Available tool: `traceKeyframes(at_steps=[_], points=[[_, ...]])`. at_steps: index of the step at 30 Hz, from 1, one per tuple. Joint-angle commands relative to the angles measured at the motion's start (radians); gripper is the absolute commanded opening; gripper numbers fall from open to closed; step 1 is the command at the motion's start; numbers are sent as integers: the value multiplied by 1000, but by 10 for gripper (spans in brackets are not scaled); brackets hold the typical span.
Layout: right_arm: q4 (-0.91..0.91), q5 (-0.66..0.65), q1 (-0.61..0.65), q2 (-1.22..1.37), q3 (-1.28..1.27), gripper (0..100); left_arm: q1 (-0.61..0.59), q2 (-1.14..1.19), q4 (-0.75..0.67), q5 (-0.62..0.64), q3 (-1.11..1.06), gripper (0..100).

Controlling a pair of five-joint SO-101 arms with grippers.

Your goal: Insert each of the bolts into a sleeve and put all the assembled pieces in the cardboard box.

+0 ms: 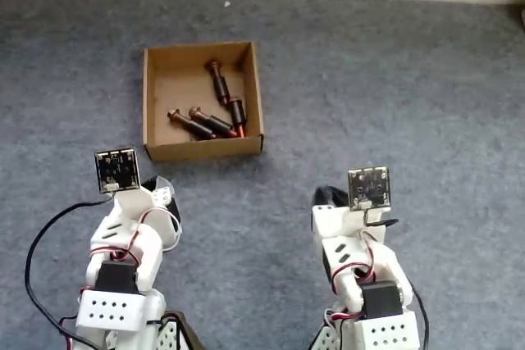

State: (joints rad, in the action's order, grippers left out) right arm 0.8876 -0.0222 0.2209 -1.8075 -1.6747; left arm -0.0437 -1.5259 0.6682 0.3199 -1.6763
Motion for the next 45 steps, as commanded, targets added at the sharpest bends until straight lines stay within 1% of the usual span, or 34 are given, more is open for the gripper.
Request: traceKeyframes(at_steps=[1,12,17,45], points=[[107,-12,-41,-25,-145,5,-5,-2,2,-8,-28,6],[361,-14,-51,-25,-145,5,-5,-2,2,-8,-28,6],[355,-11,-74,-25,-145,5,-5,-2,2,-8,-28,6],[355,-12,-74,-25,-145,5,-5,-12,2,-3,-28,8]])
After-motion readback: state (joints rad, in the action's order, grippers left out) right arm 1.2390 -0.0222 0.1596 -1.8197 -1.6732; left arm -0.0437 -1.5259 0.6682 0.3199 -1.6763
